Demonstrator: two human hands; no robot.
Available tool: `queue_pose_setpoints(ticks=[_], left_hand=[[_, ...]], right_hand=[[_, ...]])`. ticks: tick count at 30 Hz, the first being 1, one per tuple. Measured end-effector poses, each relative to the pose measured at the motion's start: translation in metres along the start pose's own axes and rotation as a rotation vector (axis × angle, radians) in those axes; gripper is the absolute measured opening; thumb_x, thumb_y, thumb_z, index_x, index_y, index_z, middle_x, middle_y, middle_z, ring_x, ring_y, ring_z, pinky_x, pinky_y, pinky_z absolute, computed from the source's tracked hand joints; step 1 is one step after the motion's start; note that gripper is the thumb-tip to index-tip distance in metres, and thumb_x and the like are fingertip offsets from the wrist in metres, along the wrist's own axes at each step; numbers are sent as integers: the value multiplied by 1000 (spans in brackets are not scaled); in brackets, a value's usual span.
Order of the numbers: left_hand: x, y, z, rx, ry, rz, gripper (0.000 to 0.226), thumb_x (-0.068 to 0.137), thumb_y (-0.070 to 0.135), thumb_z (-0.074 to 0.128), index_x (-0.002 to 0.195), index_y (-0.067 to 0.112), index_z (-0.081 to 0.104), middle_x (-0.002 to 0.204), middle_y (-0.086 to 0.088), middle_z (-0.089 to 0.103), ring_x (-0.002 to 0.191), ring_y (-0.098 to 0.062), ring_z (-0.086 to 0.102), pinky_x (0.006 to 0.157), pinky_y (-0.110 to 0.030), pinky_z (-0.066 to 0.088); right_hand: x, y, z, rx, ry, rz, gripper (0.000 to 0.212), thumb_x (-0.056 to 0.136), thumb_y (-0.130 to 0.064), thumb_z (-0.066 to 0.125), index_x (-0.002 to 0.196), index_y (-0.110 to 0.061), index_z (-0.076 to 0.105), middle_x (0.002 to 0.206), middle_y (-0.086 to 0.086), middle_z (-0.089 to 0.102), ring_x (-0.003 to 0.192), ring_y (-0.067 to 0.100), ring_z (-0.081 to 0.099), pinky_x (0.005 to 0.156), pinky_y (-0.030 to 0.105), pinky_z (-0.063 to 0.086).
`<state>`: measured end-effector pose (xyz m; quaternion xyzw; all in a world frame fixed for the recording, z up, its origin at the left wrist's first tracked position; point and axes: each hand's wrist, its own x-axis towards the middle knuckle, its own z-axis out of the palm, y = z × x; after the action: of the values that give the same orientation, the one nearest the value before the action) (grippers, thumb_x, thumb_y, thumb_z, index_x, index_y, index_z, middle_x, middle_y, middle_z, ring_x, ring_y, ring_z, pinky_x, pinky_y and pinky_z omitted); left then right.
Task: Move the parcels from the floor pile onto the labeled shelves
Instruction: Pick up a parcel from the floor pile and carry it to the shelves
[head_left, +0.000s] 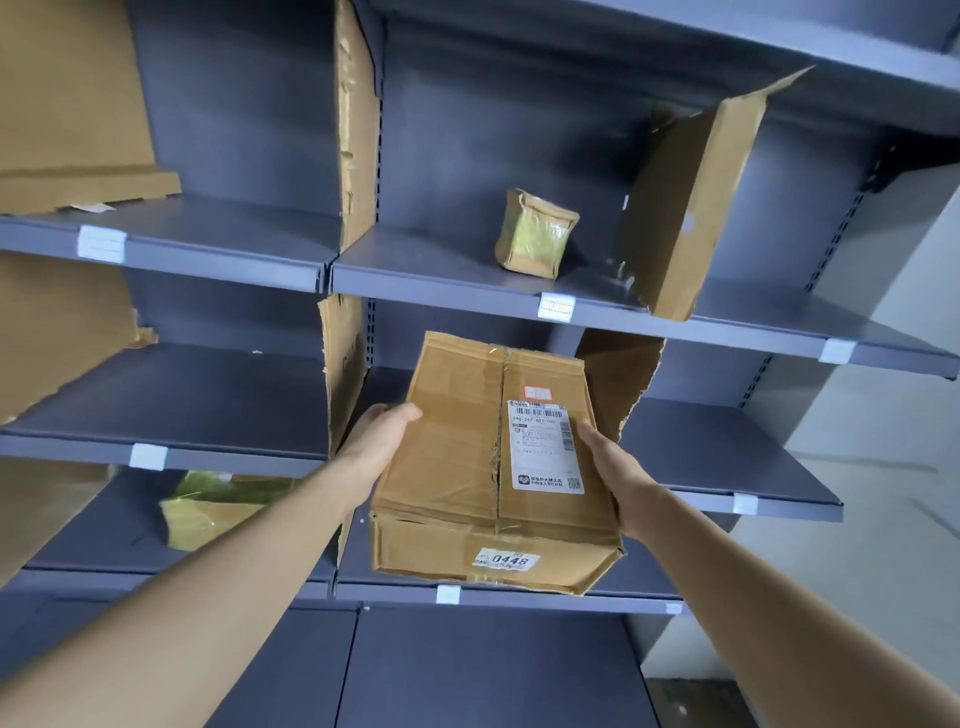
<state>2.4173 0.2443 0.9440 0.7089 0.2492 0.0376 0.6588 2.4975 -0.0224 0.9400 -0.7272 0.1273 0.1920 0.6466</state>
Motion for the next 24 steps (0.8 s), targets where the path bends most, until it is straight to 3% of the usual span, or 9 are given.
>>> queue_pose_setpoints(ticks=[2,5,7,9,12,16,21,24], left_hand=[[10,7,3,-2,-13,0,59,79,52,58,132,26,55,129,-4,61,115,-28,58,105,-48,43],[32,17,10,-7,-21,-11,47,91,44,54,135,25,54,135,-2,57,121,-28,54,108,-44,39],[49,23,14,-40,-15,-52,48,92,45,53,135,23,52,136,2,52,127,-28,50,109,-42,36],[65,28,17,-75,-17,-80,60,80,52,59,131,22,55,135,-2,54,126,-29,50,110,-44,35],[105,27,22,-142,-4,-91,77,53,54,66,122,20,65,130,-10,63,117,-32,58,106,-47,40],[133,35,32,-197,-20,-92,43,67,37,64,102,13,71,104,-12,73,91,-28,65,87,-39,45],[165,37,43,-147,64,-105,41,80,35,68,116,15,67,121,-8,67,112,-29,61,107,-43,42],[175,38,51,-47,154,-59,41,92,24,66,132,19,59,136,-4,56,127,-28,51,109,-34,36]], right_hand=[[18,-4,3,18,-12,7,60,92,-68,53,123,-20,69,110,10,77,103,33,72,101,51,53],[42,-16,6,54,-40,11,50,98,-59,50,119,-19,71,108,11,78,99,32,73,90,44,57],[61,-25,7,77,-71,-10,46,98,-51,49,119,-17,71,106,11,78,93,30,74,79,38,57],[81,-33,8,96,-129,-39,45,97,-46,49,121,-14,70,104,11,79,89,30,74,80,38,57],[111,-47,9,139,-192,-38,42,99,-39,50,124,-12,69,109,14,77,99,33,74,91,42,57],[146,-66,9,141,-207,-34,35,101,-36,53,118,-11,71,108,15,78,105,35,73,85,38,57],[190,-71,14,110,-201,-22,38,101,-38,52,120,-11,71,108,14,78,106,34,72,97,41,55],[209,-66,19,129,-194,-15,36,100,-35,53,121,-12,72,108,13,78,104,34,73,100,45,54]])
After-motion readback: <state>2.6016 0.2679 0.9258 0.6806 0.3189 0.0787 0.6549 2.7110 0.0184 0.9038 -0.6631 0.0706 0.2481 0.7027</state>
